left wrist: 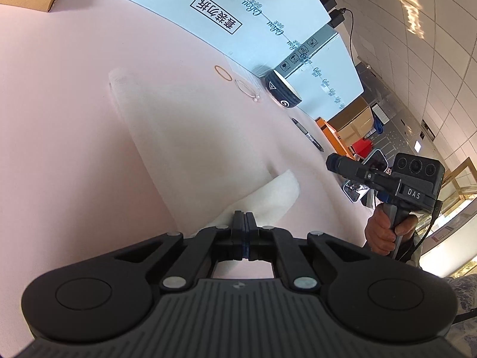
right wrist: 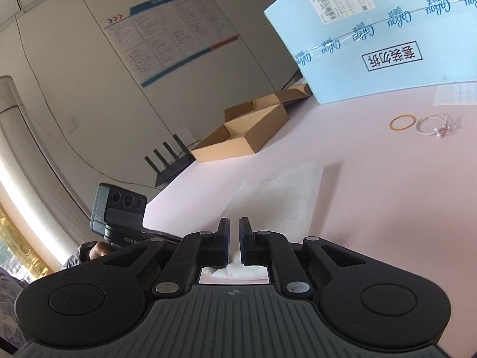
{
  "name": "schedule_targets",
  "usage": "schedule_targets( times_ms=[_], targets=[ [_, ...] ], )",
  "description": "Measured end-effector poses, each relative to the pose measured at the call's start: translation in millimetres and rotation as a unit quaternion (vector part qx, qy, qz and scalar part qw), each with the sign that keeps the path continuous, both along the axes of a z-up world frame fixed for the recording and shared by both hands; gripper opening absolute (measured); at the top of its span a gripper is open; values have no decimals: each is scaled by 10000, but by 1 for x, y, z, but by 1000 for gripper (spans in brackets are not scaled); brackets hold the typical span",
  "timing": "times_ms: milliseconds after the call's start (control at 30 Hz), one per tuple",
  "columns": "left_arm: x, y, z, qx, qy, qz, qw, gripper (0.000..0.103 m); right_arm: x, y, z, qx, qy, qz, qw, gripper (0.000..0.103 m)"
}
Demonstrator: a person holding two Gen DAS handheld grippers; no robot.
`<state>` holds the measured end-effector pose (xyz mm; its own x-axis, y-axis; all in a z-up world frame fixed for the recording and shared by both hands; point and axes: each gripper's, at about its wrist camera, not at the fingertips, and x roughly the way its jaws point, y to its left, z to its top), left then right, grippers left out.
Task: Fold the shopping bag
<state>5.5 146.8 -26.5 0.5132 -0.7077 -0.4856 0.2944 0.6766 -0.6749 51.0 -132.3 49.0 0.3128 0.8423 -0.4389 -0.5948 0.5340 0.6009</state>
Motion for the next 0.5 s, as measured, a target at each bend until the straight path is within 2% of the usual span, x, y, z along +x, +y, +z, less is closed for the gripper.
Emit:
schedule_targets(
  times_ms=[133,167,300,500],
  targets=[
    [-1,-2,3,135,-43,-36,9999,2,0,8,-12,-357,-88,-107,9993,6],
    [-1,-2,4,180,-65,-77,9998,2,-1,7,-13,-467,-132,-181,9987,2],
    [3,0,4,162,-40,-217,9996,2,-4,-3,-16,-605,-207,-233,9977,0],
    [5,4,4,117,77,-278,9995,2,-24,15,-10,-1222,-944,-175,9878,0]
  ],
)
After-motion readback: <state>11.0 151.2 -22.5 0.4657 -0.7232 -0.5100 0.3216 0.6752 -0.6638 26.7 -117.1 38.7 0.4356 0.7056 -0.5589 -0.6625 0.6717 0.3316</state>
